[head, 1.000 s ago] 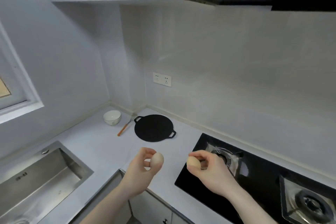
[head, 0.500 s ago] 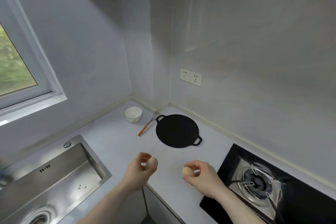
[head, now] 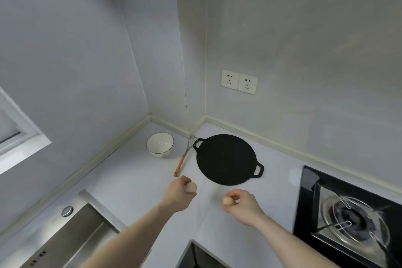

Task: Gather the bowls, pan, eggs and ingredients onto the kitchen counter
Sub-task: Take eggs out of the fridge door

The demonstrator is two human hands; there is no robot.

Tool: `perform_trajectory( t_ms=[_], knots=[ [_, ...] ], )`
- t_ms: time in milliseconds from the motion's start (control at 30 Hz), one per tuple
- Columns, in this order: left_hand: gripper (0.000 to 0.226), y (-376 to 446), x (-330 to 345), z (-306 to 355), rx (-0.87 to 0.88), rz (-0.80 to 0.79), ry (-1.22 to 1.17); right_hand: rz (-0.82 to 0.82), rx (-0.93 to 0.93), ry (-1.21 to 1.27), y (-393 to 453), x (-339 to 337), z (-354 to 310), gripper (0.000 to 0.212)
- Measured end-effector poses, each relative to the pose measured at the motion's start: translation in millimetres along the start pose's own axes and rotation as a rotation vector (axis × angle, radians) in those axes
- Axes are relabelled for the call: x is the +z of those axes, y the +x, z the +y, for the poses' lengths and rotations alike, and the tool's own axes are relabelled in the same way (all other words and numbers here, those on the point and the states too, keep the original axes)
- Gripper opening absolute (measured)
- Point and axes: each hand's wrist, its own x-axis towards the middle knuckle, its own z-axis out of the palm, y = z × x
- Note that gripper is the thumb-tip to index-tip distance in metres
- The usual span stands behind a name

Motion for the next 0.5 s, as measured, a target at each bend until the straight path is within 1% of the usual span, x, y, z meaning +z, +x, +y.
perform_trajectory(
  t_ms=[133,267,500],
  knots=[
    [0.033,42.2,2.3,-10.7,0.072,-0.026,0.196,0.026,0.072,-0.053,22.0,17.6,-0.3,0.019],
    [0.032,81.7,7.1,-15.6,0.102,0.012,0.343,0.043,0.105,-0.096,41.4,24.6,-0.1,0.022],
    [0.034,145.2,11.5,-30.3,0.139,0.056,0.428,0.088,0.119,-0.089,69.0,34.0,-3.1,0.018]
  ],
)
